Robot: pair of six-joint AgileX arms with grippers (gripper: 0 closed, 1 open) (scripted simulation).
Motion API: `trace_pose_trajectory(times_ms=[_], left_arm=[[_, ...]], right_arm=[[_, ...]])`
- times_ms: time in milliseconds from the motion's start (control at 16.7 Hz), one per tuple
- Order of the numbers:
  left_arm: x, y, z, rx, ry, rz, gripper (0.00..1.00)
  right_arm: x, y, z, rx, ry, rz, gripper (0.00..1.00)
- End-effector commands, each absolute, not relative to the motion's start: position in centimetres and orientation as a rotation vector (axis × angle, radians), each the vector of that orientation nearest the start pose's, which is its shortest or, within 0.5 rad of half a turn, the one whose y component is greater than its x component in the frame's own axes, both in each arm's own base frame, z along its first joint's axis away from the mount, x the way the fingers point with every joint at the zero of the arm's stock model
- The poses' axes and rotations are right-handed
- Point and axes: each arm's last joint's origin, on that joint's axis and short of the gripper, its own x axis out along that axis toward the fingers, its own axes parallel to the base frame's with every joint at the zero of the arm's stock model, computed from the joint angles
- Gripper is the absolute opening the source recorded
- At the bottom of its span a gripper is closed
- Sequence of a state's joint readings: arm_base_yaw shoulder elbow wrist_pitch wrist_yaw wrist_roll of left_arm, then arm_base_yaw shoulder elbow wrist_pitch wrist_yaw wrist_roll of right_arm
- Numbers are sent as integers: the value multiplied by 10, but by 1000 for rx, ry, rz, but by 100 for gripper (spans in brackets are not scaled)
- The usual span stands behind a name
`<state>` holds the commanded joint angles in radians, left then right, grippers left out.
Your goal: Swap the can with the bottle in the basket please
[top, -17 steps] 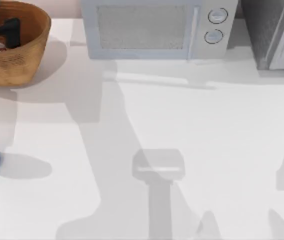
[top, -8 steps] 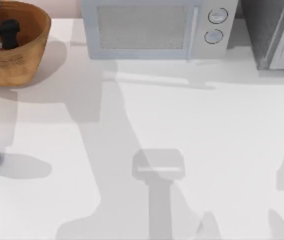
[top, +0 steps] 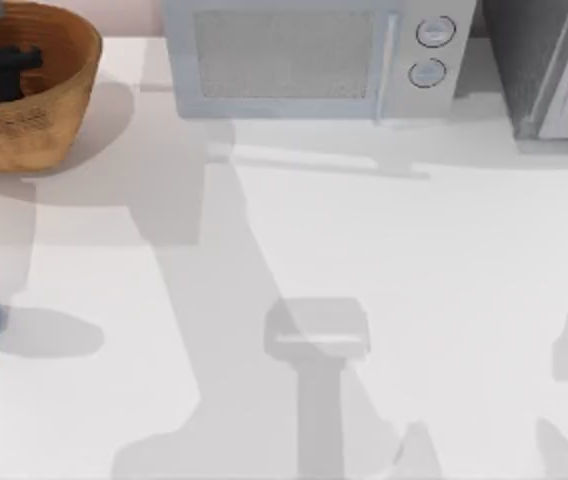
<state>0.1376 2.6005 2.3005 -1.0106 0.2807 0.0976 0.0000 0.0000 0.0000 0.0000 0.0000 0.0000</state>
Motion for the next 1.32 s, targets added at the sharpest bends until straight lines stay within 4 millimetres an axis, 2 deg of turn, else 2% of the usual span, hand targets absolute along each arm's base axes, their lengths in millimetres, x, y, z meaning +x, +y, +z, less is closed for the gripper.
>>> trace_pose_trajectory(times_ms=[480, 540, 720, 840, 960, 1080, 1200, 1320], left_arm=[[524, 71, 126, -194, 1273, -164, 0], [523, 67, 146, -188, 1236, -175, 0], [520, 67, 150, -192, 1239, -167, 0], [511, 66, 162, -190, 1227, -154, 0], [498, 62, 183, -178, 1190, -143, 0], [477, 56, 215, -155, 1121, -136, 0], [446, 46, 254, -123, 1023, -131, 0], [402, 36, 290, -90, 905, -124, 0]], right_arm=[[106, -1, 160, 0, 0, 0, 100], [106, -1, 160, 0, 0, 0, 100], [106, -1, 160, 0, 0, 0, 100], [106, -1, 160, 0, 0, 0, 100], [106, -1, 160, 0, 0, 0, 100], [106, -1, 160, 0, 0, 0, 100], [106, -1, 160, 0, 0, 0, 100], [106, -1, 160, 0, 0, 0, 100]])
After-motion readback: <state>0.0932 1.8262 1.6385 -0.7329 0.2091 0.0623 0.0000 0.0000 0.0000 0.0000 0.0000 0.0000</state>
